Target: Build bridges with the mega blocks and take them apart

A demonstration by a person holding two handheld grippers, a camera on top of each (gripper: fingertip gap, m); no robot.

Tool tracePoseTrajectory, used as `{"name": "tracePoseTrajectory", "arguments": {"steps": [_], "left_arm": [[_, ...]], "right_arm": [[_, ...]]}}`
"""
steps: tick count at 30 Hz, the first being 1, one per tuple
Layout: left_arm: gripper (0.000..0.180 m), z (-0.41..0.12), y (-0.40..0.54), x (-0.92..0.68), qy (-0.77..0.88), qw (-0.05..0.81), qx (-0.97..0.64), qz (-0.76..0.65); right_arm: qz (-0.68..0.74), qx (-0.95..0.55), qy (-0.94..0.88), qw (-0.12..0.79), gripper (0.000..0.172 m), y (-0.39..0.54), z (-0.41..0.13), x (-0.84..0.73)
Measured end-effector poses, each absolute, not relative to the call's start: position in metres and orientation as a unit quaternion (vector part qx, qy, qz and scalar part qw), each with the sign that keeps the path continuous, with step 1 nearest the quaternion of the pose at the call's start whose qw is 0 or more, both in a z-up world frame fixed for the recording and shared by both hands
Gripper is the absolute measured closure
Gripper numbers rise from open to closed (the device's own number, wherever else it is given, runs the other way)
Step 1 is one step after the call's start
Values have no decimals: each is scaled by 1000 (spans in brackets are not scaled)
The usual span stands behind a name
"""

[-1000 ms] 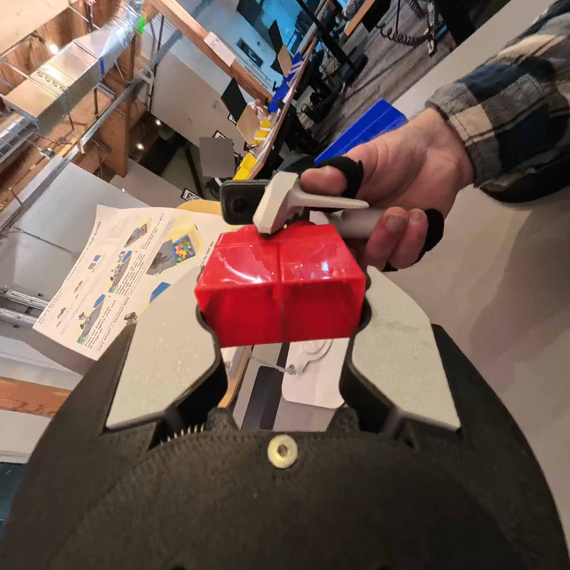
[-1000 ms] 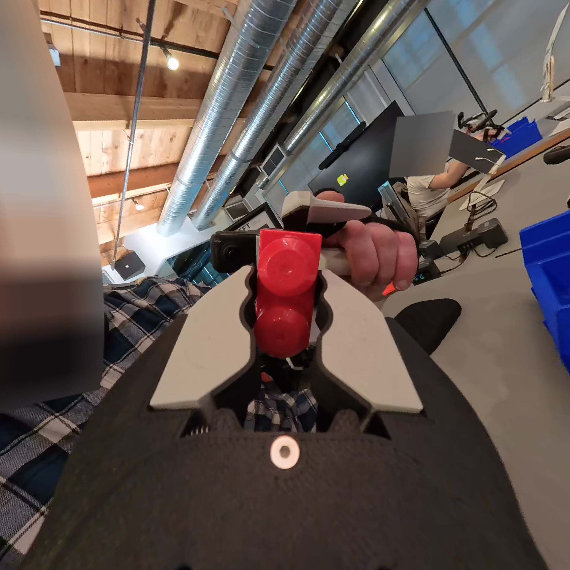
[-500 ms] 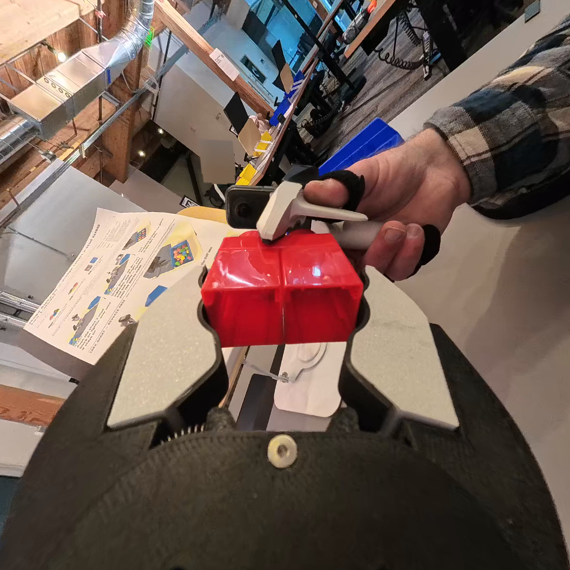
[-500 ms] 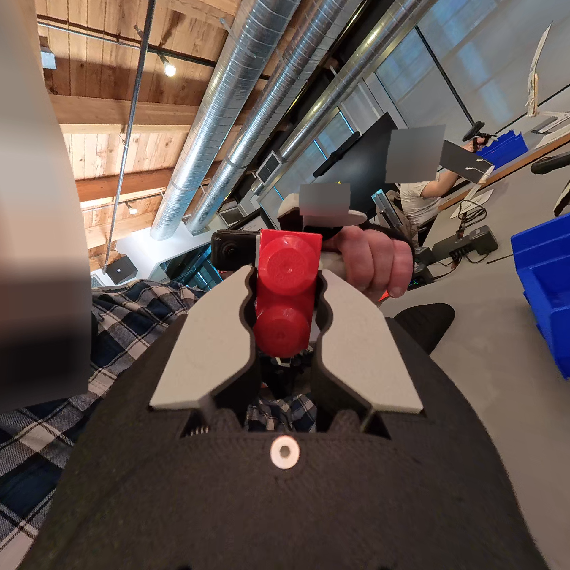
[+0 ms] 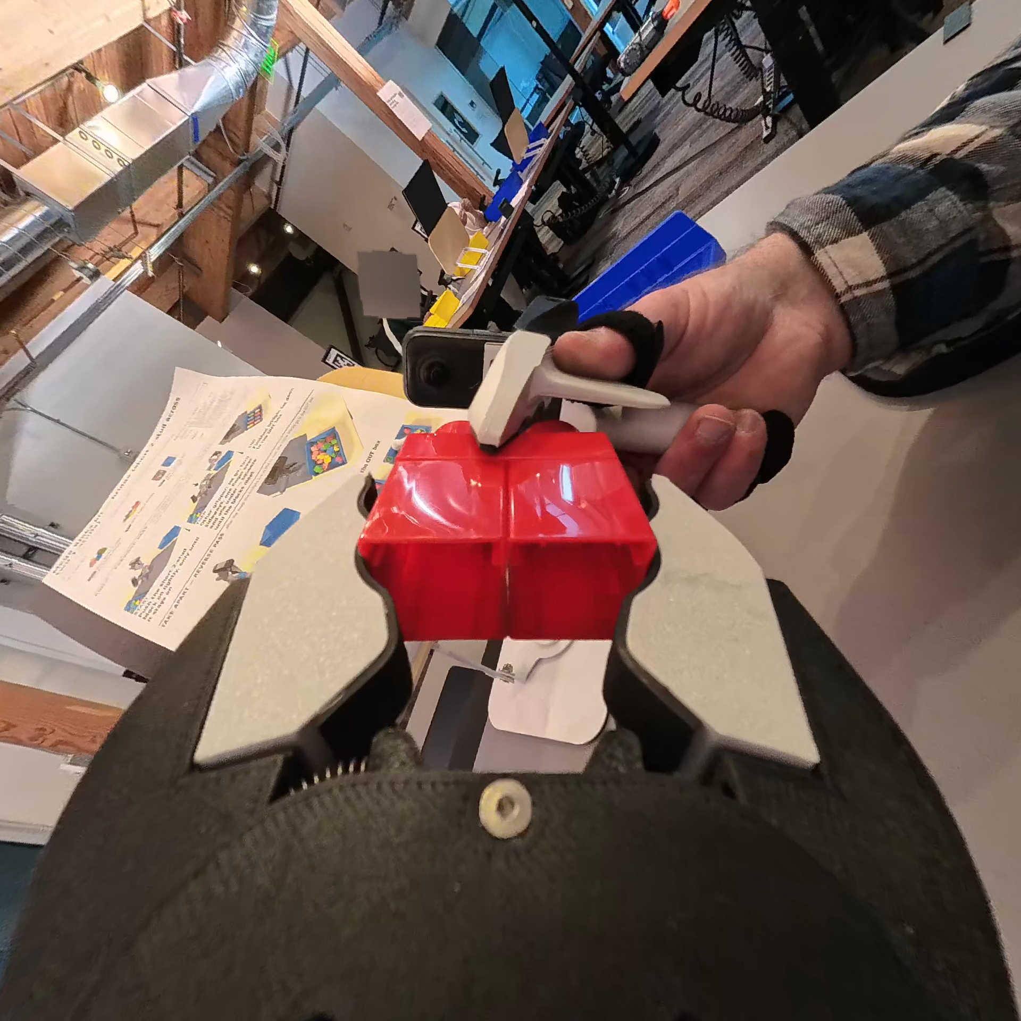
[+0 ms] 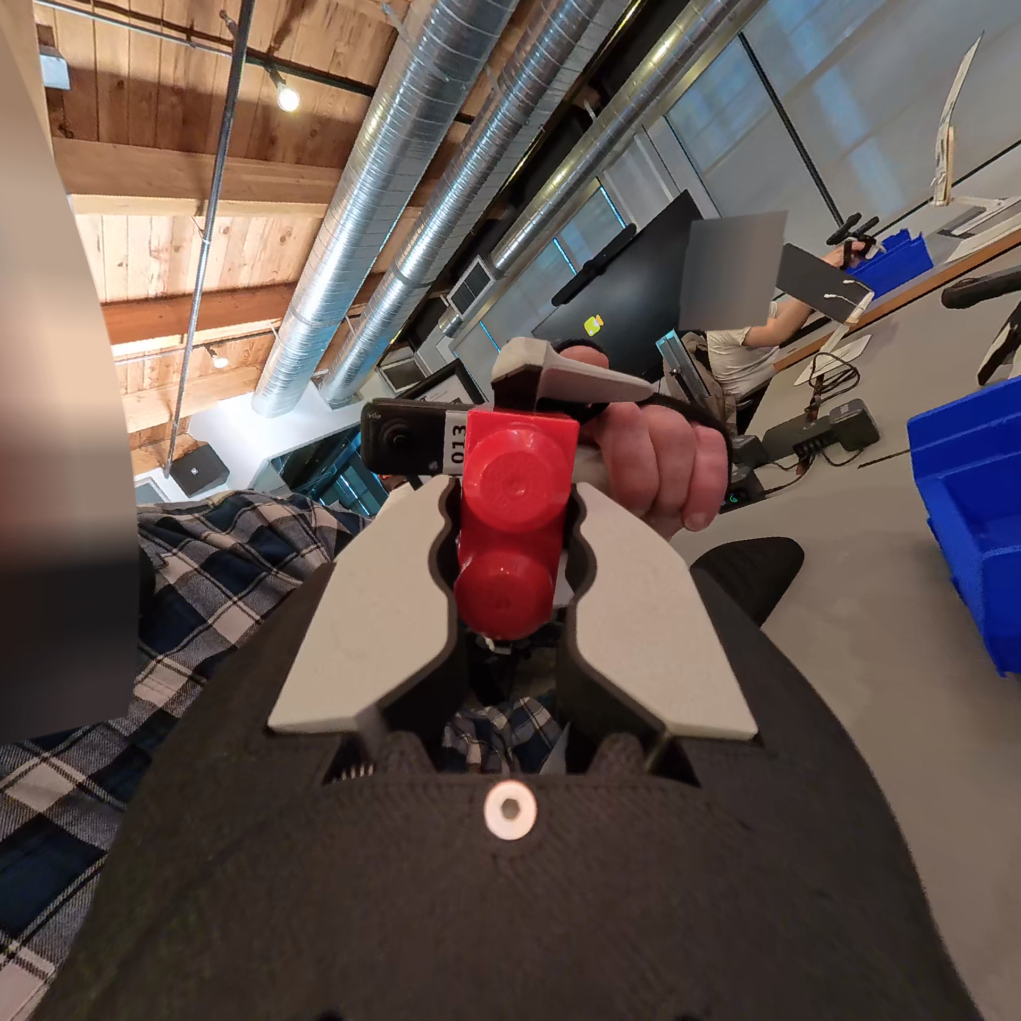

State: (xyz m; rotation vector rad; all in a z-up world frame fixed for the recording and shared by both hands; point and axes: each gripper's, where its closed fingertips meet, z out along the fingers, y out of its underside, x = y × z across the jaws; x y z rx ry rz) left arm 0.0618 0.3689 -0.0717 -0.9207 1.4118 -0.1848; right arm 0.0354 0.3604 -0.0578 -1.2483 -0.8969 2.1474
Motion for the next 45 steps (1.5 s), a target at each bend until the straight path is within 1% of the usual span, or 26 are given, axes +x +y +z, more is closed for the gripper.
{"name": "tracePoseTrajectory", "arguments": {"steps": [14, 16, 17, 20, 22, 24, 27, 29, 32, 33, 34, 35, 36, 37, 38, 40, 42, 43, 45], "left_arm": [[95, -76, 352, 59, 647, 634, -419, -62], [95, -65, 349, 49, 632, 645, -422, -77], [95, -55, 352, 37, 618, 653, -430, -78], [95, -43, 357, 9, 602, 661, -444, -58], [95, -47, 356, 3, 606, 652, -452, -59], [94, -55, 356, -1, 612, 642, -460, -49], [94, -59, 355, -3, 599, 647, -468, -62], [94, -64, 356, -2, 598, 646, -472, -60], [93, -71, 355, 3, 605, 637, -475, -55], [93, -72, 355, 4, 605, 635, -477, -57], [93, -73, 356, 5, 604, 634, -479, -61], [93, -74, 357, 6, 603, 634, -480, -65], [93, -76, 357, 7, 604, 632, -481, -64], [93, -78, 359, 8, 604, 632, -482, -61], [93, -79, 360, 10, 603, 633, -482, -60], [93, -81, 359, 14, 604, 633, -480, -65], [93, -79, 357, 19, 605, 637, -472, -72], [93, -78, 356, 22, 606, 638, -468, -81], [93, -75, 353, 29, 611, 642, -456, -81]], "right_arm": [[751, -472, -408, 215, 135, 340, -63, 37], [768, -463, -375, 233, 135, 355, -54, 56], [762, -474, -361, 255, 135, 369, -52, 71], [708, -510, -380, 306, 135, 375, -45, 99], [635, -556, -391, 368, 135, 387, -38, 123], [523, -626, -371, 445, 135, 421, -41, 167], [344, -727, -294, 516, 135, 473, -61, 261], [257, -778, -238, 522, 136, 494, -84, 319], [210, -821, -167, 503, 135, 512, -118, 374], [175, -839, -152, 492, 130, 518, -133, 391], [145, -852, -134, 484, 109, 526, -145, 405], [125, -865, -118, 471, 97, 531, -156, 416], [111, -873, -113, 461, 93, 534, -163, 421], [98, -871, -116, 467, 90, 535, -160, 420], [87, -860, -129, 485, 90, 534, -148, 412], [115, -827, -189, 517, 92, 521, -117, 366], [252, -764, -267, 530, 97, 490, -80, 287], [337, -726, -304, 517, 98, 467, -64, 245], [479, -656, -374, 447, 96, 417, -47, 170]]}}
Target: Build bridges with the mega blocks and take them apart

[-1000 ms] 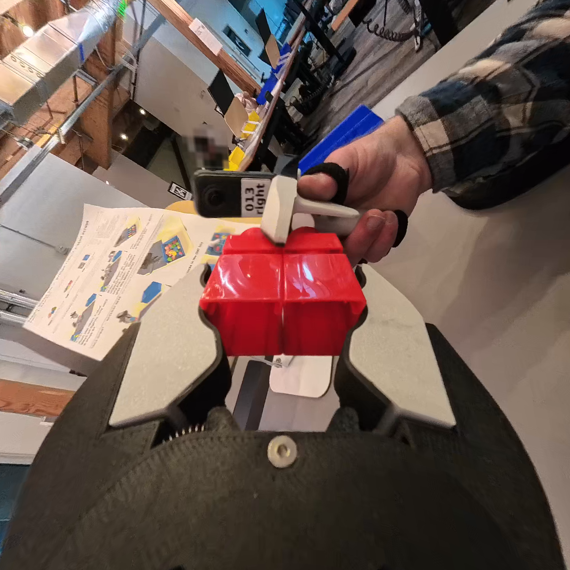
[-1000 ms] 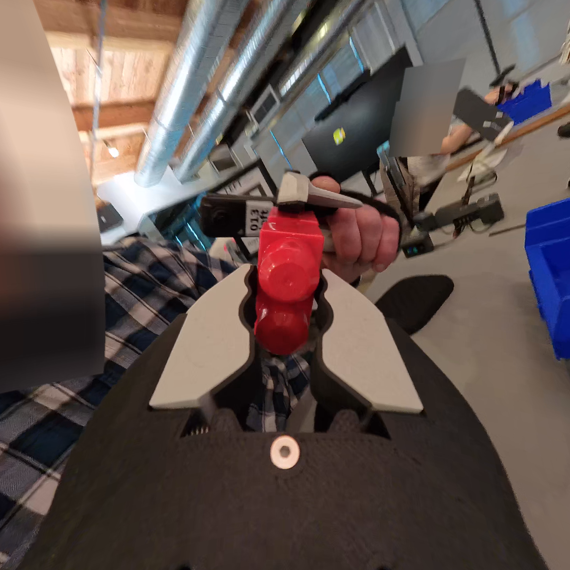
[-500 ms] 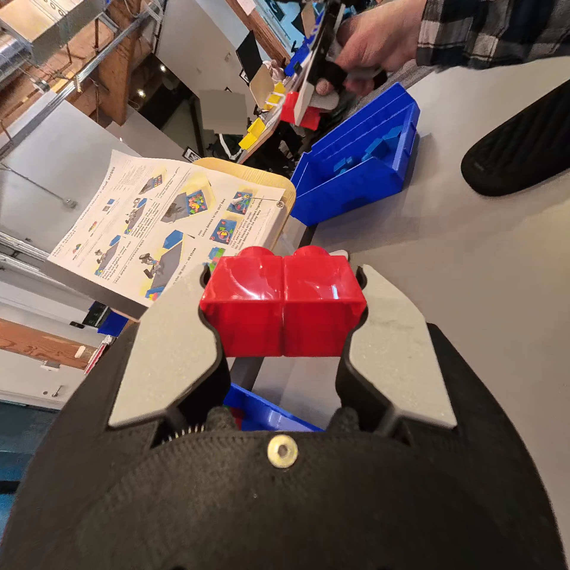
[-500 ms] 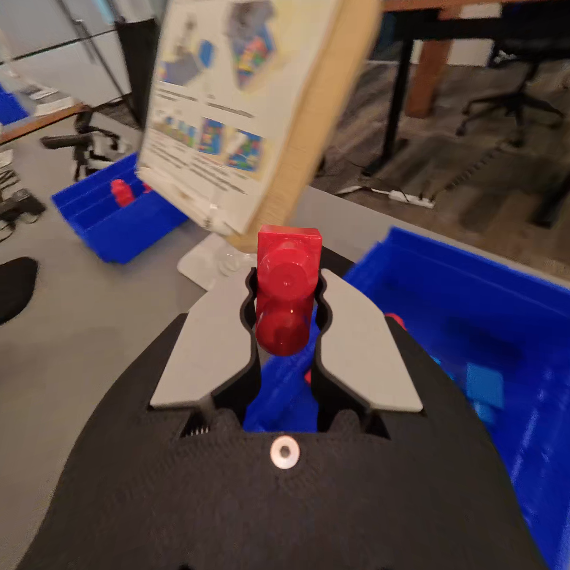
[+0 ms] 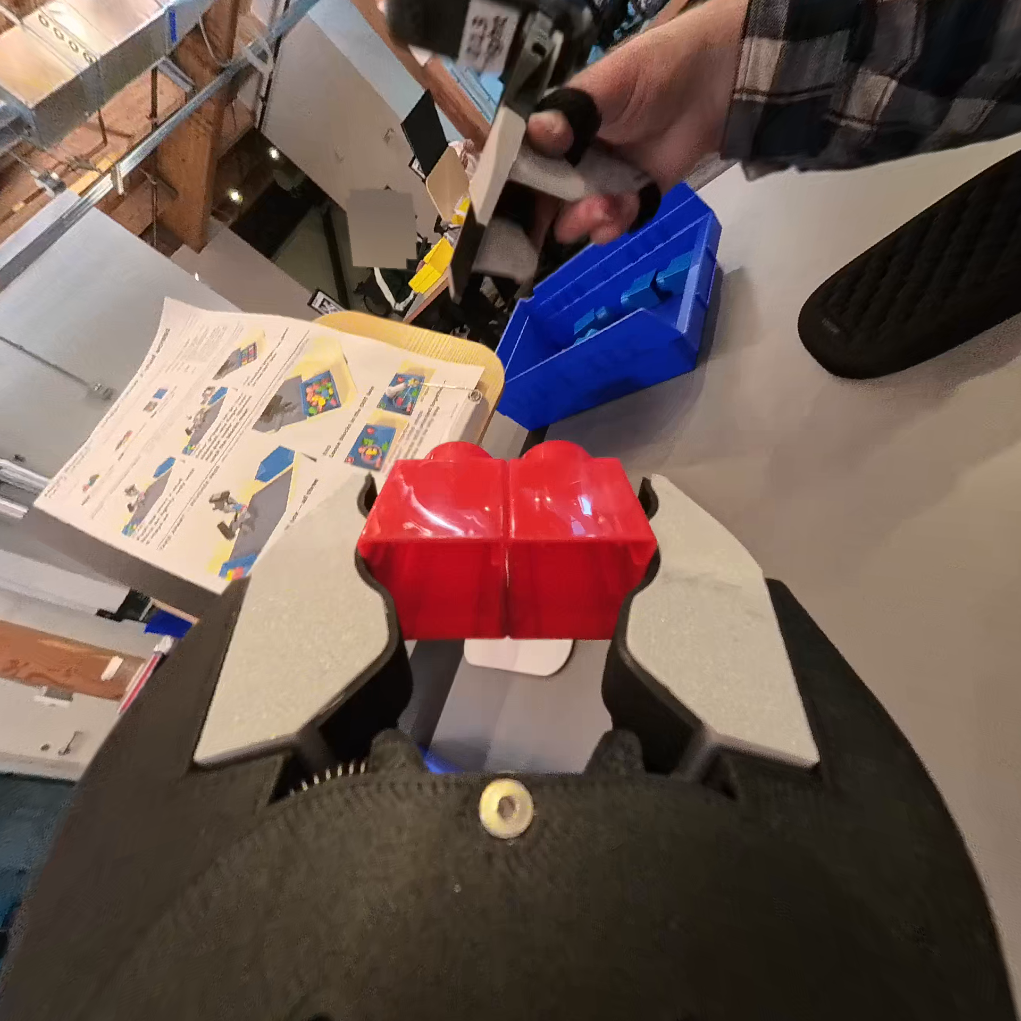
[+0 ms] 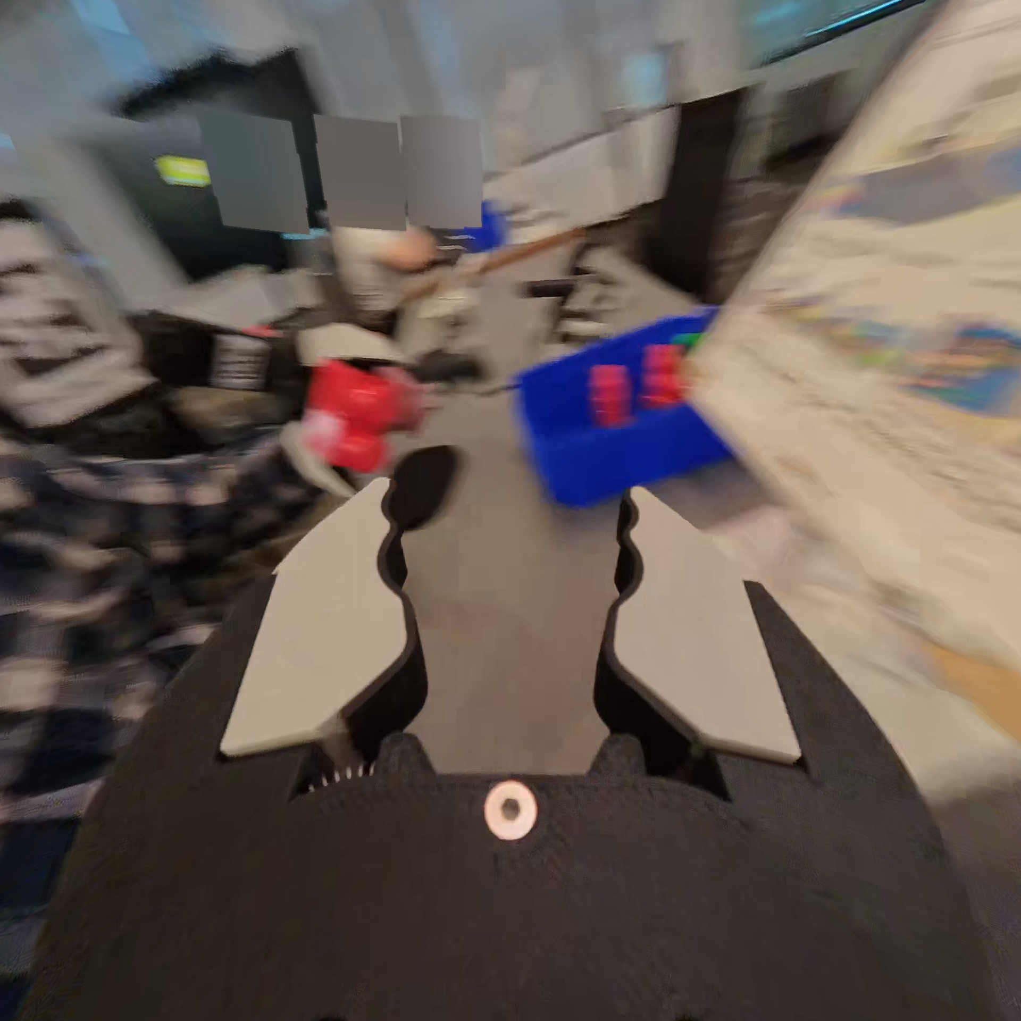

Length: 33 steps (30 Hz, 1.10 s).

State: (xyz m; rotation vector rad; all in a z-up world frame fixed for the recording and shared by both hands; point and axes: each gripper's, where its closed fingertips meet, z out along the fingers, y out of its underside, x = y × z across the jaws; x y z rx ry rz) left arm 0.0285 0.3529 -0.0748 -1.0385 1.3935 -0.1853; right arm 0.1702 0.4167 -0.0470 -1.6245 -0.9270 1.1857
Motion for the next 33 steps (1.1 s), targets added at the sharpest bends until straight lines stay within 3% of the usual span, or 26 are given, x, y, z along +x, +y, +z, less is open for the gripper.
{"name": "tracePoseTrajectory", "arguments": {"steps": [6, 10, 12, 14, 33], "left_arm": [[93, -73, 324, 54, 661, 606, -419, -146], [93, -77, 310, 64, 689, 580, -403, -163], [93, -80, 310, 66, 694, 577, -402, -158], [93, -82, 313, 66, 693, 576, -404, -154], [92, -80, 310, 67, 712, 575, -377, -140]], "right_arm": [[665, -547, -472, 189, 84, 324, -63, 48], [684, -518, -502, 107, 95, 298, -75, 18], [690, -504, -511, 96, 107, 291, -75, 12], [705, -482, -513, 84, 132, 285, -70, 13], [716, -450, -518, 132, 134, 282, -66, 17]]}}
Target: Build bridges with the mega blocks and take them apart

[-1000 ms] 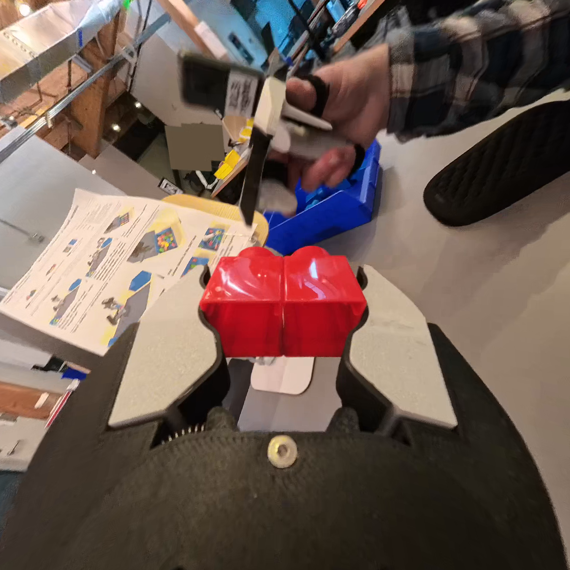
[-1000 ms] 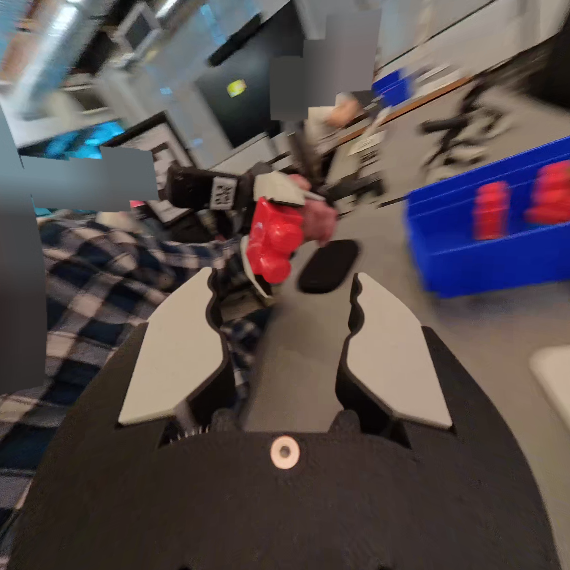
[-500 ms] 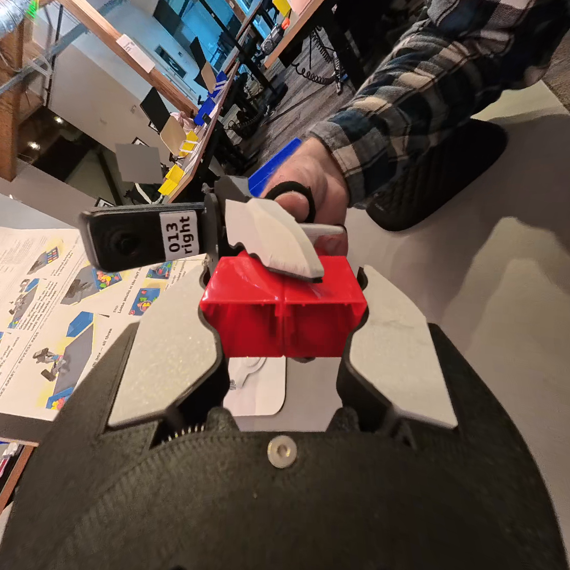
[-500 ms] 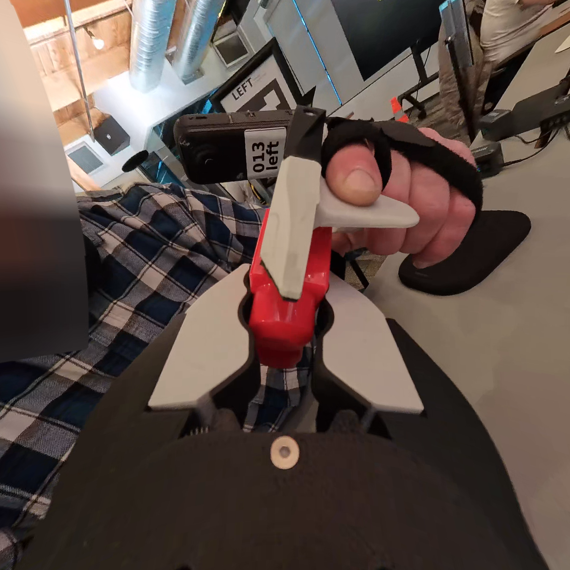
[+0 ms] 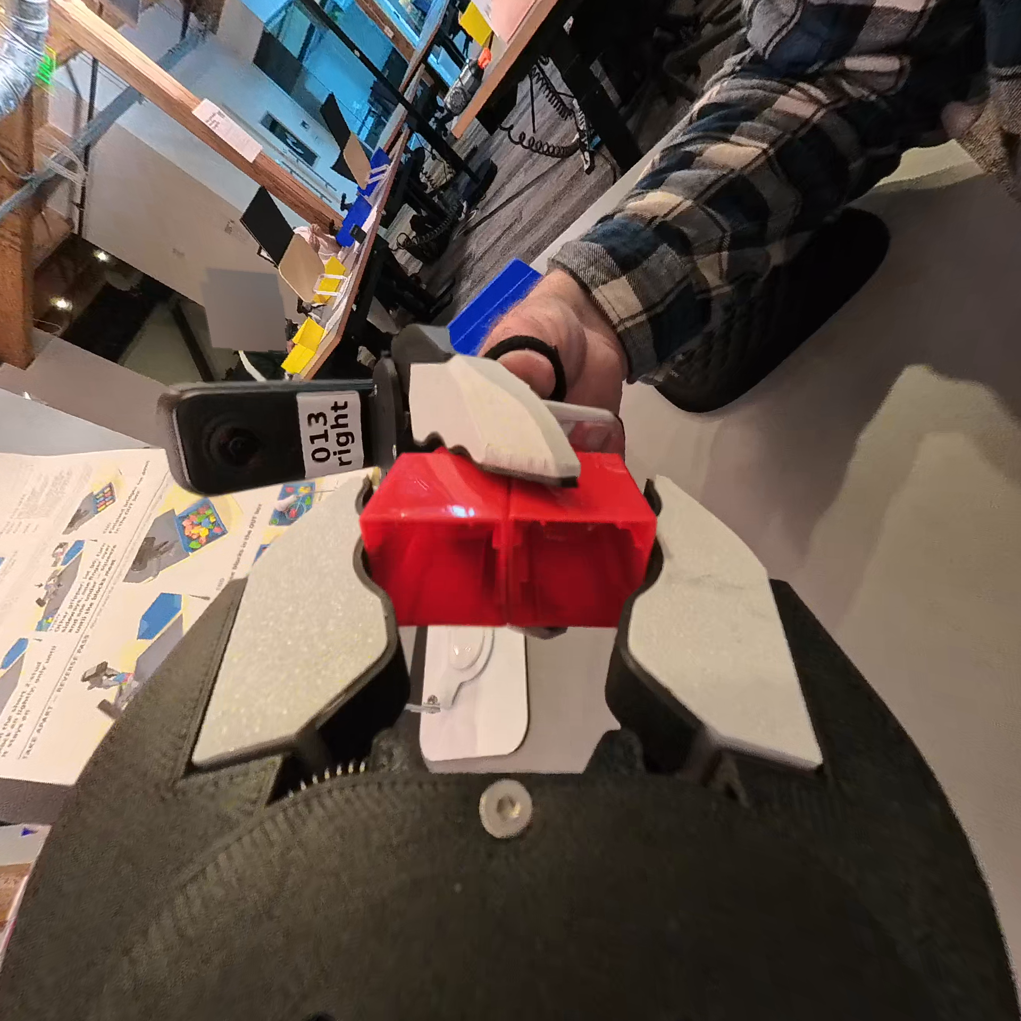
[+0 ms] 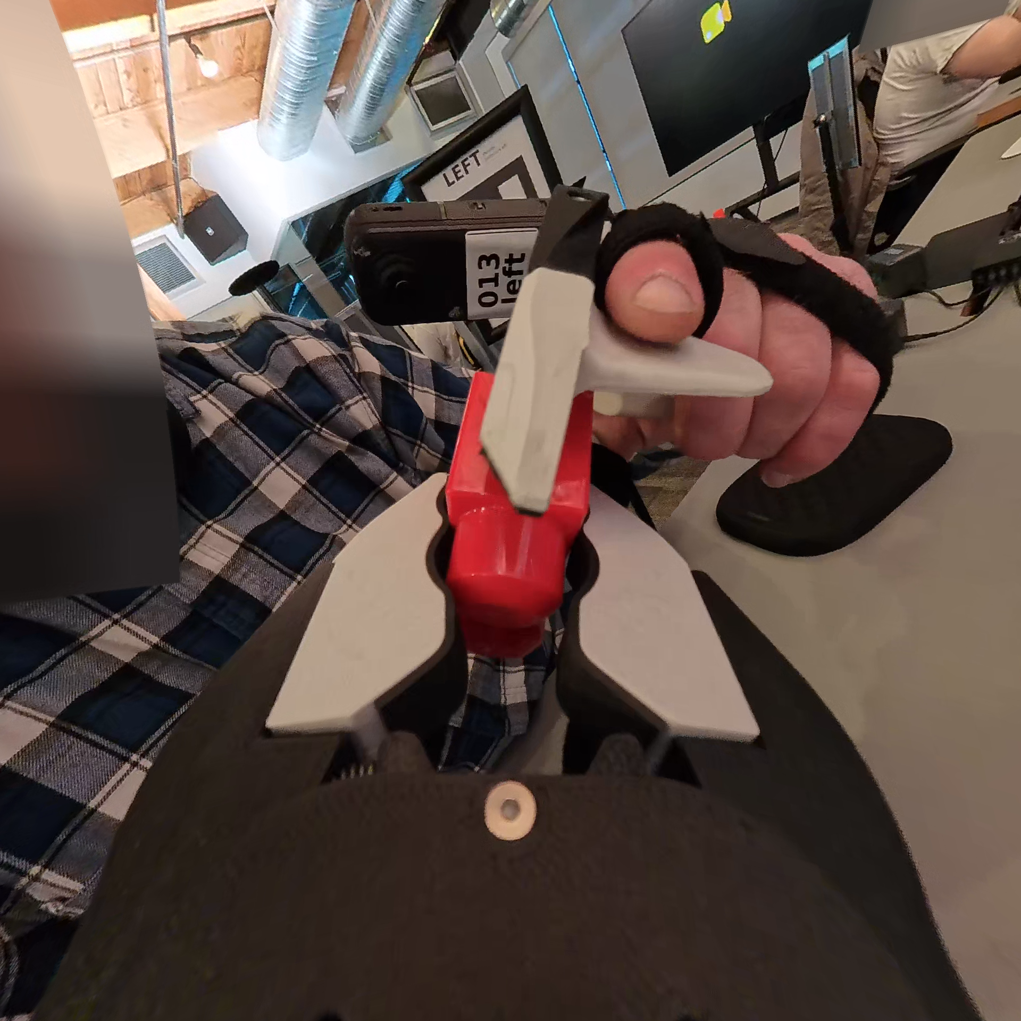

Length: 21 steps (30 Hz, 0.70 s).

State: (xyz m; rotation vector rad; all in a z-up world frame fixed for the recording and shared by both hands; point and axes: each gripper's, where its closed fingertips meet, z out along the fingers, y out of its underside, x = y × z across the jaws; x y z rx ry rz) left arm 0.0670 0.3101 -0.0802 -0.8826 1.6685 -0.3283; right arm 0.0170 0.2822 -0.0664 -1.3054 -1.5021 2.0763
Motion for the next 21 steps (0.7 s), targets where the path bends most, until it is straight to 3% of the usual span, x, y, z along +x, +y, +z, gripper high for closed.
{"name": "tracePoseTrajectory", "arguments": {"steps": [6, 9, 16, 20, 21], "left_arm": [[78, -68, 319, 51, 687, 598, -392, -131], [77, -61, 329, 31, 666, 612, -411, -117], [99, -66, 349, -9, 636, 614, -459, -87], [103, -67, 356, -12, 625, 613, -475, -92], [103, -68, 358, -12, 624, 611, -479, -88]], "right_arm": [[710, -458, -508, 167, 133, 295, -60, 32], [667, -499, -499, 240, 133, 323, -58, 63], [452, -688, -325, 465, 133, 454, -67, 250], [292, -799, -198, 486, 132, 505, -110, 360], [269, -824, -169, 469, 120, 514, -127, 381]]}}
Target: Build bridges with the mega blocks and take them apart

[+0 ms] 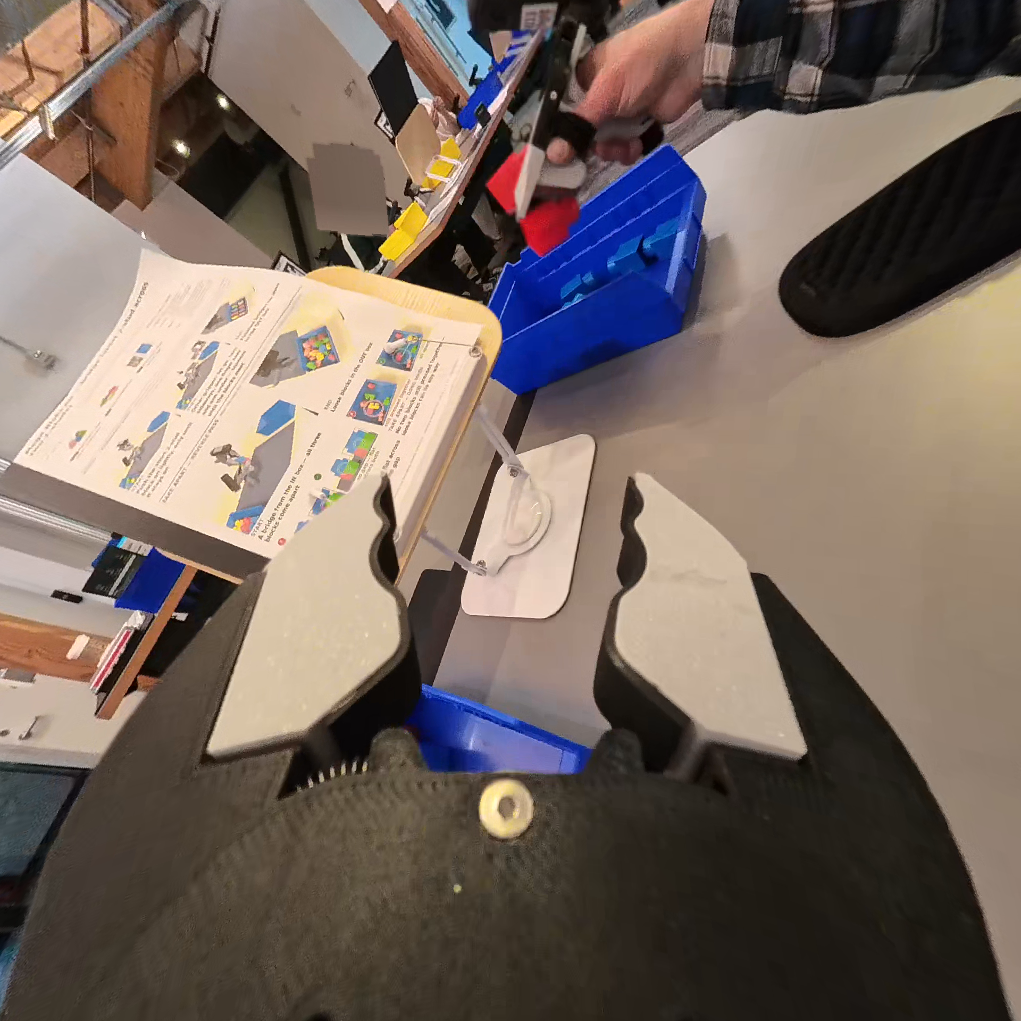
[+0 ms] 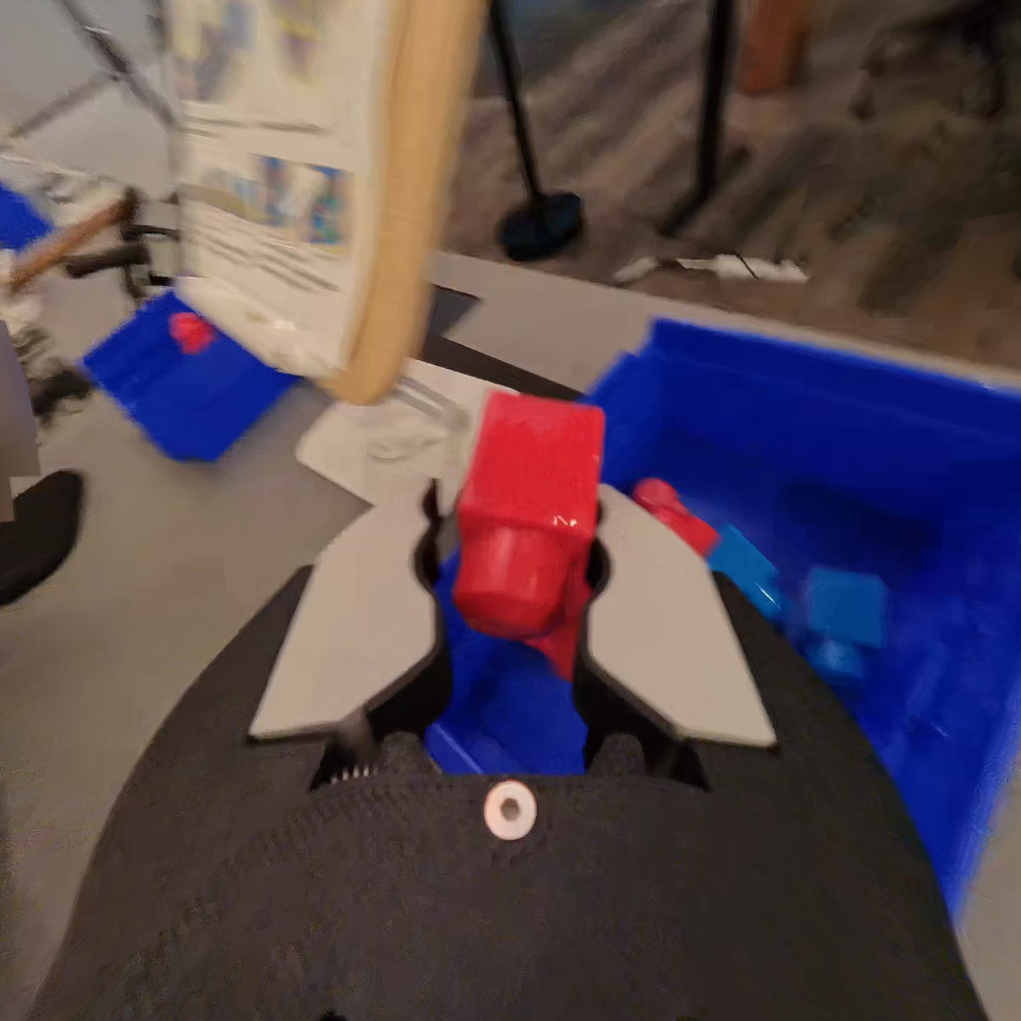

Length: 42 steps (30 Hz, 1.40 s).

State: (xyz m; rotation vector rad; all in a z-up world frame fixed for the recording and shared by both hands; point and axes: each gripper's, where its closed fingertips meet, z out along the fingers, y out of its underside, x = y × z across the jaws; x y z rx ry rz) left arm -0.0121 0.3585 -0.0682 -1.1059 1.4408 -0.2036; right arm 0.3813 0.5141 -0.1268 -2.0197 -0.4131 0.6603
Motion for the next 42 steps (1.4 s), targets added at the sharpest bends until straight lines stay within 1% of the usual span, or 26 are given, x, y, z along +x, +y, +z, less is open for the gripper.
{"name": "tracePoseTrajectory", "arguments": {"steps": [1, 2, 3, 5, 7, 9, 12, 15, 18, 21, 23, 28, 33, 35, 38, 40, 42], "left_arm": [[103, -69, 361, -12, 624, 608, -484, -86], [103, -71, 364, -13, 624, 605, -488, -84], [102, -72, 368, -14, 621, 603, -493, -82], [102, -75, 377, -20, 614, 599, -508, -77], [102, -79, 388, -29, 604, 598, -523, -67], [105, -85, 404, -42, 594, 589, -544, -57], [105, -101, 440, -70, 572, 570, -589, -29], [109, -127, 483, -102, 565, 526, -635, 22], [109, -154, 520, -124, 570, 476, -668, 50], [109, -186, 551, -155, 594, 380, -705, 82], [115, -201, 563, -172, 626, 326, -700, 105], [121, -230, 589, -212, 674, 210, -693, 147], [133, -264, 595, -234, 691, 113, -701, 140], [138, -273, 596, -233, 691, 102, -705, 123], [141, -271, 596, -229, 686, 115, -710, 111], [141, -265, 591, -227, 679, 121, -715, 112], [142, -246, 581, -220, 669, 142, -721, 111]], "right_arm": [[250, -841, -142, 458, 101, 522, -140, 398], [223, -853, -125, 455, 92, 528, -150, 413], [204, -857, -117, 458, 91, 530, -153, 421], [189, -852, -116, 475, 95, 527, -145, 423], [175, -833, -139, 506, 101, 520, -122, 408], [200, -807, -176, 527, 106, 508, -97, 375], [245, -764, -247, 543, 112, 489, -67, 314], [292, -723, -313, 542, 117, 470, -53, 249], [335, -702, -362, 514, 119, 459, -63, 193], [349, -701, -392, 483, 120, 456, -87, 154], [361, -699, -407, 464, 121, 453, -102, 136], [383, -700, -415, 438, 125, 453, -124, 122], [388, -703, -417, 425, 127, 455, -136, 122], [383, -705, -421, 424, 127, 455, -139, 121], [372, -703, -434, 423, 128, 452, -143, 116], [359, -696, -450, 429, 130, 447, -143, 111], [348, -686, -470, 433, 128, 439, -142, 103]]}}
